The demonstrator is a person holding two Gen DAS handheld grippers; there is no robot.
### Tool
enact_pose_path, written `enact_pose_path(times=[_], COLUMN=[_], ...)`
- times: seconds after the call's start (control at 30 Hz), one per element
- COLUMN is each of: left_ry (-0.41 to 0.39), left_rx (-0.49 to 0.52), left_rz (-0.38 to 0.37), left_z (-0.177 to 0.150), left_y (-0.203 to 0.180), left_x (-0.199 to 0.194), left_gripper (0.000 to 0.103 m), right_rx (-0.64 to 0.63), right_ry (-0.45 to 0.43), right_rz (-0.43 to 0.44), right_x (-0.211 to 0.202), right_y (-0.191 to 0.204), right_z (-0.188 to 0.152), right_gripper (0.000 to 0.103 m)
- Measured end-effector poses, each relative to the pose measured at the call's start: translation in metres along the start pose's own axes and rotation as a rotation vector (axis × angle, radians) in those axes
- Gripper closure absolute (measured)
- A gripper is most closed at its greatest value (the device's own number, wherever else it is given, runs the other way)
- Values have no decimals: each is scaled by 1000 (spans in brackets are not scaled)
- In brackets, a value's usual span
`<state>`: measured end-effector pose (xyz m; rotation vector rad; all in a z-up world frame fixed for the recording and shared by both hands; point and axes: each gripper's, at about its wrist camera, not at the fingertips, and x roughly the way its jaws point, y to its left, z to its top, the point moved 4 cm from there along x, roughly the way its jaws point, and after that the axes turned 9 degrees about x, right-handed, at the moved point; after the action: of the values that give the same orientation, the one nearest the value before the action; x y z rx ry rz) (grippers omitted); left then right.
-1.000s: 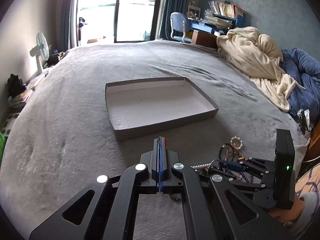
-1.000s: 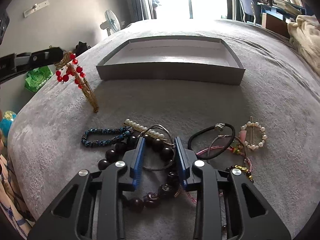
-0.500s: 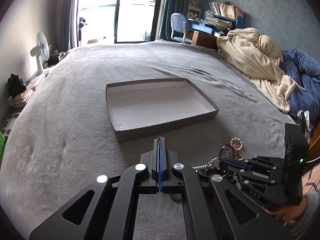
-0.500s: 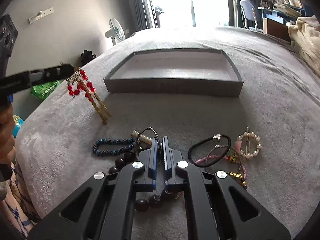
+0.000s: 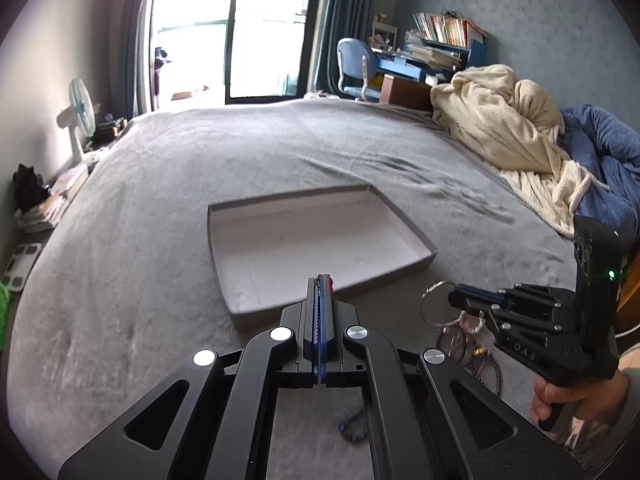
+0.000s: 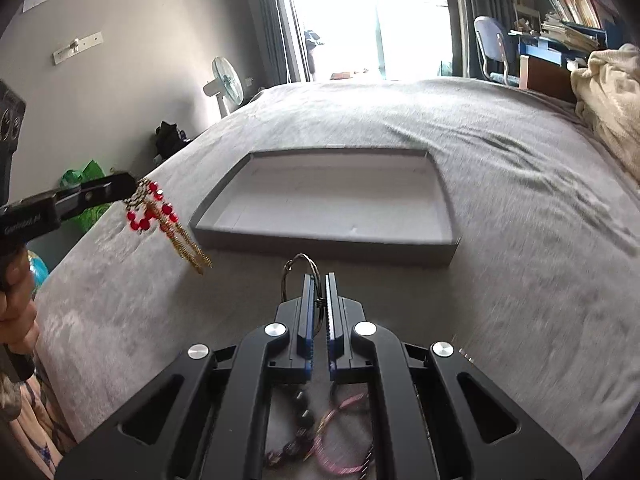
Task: Organize jewelry
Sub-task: 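Carry the earring and bangle into the grey tray and open both tools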
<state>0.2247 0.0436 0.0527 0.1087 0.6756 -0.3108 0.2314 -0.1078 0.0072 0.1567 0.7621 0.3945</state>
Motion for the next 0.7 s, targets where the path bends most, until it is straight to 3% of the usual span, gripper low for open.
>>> enact_pose_path(times=[0.37,0.6,0.7], left_ry=[-36,-1,28], left_rx=[29,-2,-16], left_rz=[13,-13,-18], left_z=[46,50,44], left_y=[13,24,28], left_x=[30,68,84], left_gripper=[102,102,102], right_rx=[27,45,83], right_ry=[26,63,78], right_rz=[-42,-23,27], right_x=[46,84,96], right_y=[-33,-44,-42], right_z=[52,65,69], right_gripper=[98,99,99])
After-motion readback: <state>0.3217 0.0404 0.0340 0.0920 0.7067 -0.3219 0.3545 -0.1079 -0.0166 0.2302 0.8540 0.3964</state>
